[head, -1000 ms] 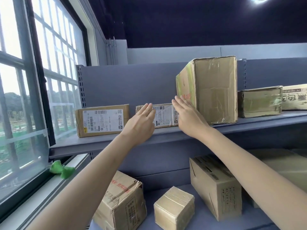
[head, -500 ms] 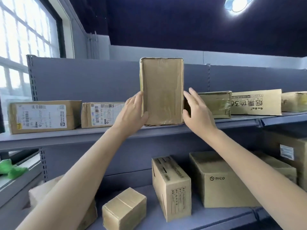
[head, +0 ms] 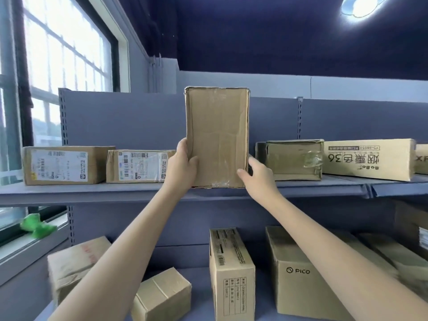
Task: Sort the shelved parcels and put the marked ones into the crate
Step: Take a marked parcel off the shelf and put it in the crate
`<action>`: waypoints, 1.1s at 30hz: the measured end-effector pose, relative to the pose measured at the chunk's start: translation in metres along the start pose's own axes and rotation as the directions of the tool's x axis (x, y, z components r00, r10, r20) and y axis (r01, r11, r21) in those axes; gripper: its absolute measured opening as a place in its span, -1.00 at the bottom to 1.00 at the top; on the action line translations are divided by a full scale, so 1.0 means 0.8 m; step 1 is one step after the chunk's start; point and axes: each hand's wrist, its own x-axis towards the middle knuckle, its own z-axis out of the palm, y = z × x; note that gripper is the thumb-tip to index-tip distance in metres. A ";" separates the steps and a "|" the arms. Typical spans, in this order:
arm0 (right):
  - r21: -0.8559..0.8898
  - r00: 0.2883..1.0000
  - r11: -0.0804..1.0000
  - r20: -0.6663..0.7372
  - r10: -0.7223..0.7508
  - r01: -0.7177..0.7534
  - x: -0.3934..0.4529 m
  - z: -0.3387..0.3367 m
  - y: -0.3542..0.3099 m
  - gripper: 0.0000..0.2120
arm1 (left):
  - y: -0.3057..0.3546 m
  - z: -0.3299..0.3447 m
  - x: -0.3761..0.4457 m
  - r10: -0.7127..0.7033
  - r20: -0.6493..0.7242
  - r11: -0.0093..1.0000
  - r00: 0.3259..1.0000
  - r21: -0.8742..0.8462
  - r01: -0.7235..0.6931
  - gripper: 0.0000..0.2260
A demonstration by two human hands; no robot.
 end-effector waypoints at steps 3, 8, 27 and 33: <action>0.054 0.995 0.997 -0.091 -0.051 0.056 -0.023 -0.008 -0.007 -0.67 | 0.011 -0.010 -0.019 0.024 -0.018 0.999 1.000 -0.042 -0.025 -0.55; 0.101 0.981 0.988 -0.167 -0.095 0.113 -0.056 -0.023 -0.023 -0.82 | 0.021 -0.031 -0.058 0.090 -0.042 0.984 0.995 -0.150 -0.095 -0.59; 0.214 0.963 0.965 -0.251 -0.094 0.150 -0.102 0.006 -0.056 -0.53 | 0.143 -0.110 -0.031 0.531 -0.115 0.797 0.839 0.405 -0.449 -0.54; 0.331 0.968 0.926 -0.227 -0.107 0.180 -0.114 0.006 -0.039 -0.51 | 0.139 -0.092 -0.032 0.539 -0.011 0.731 0.843 0.504 -0.460 -0.67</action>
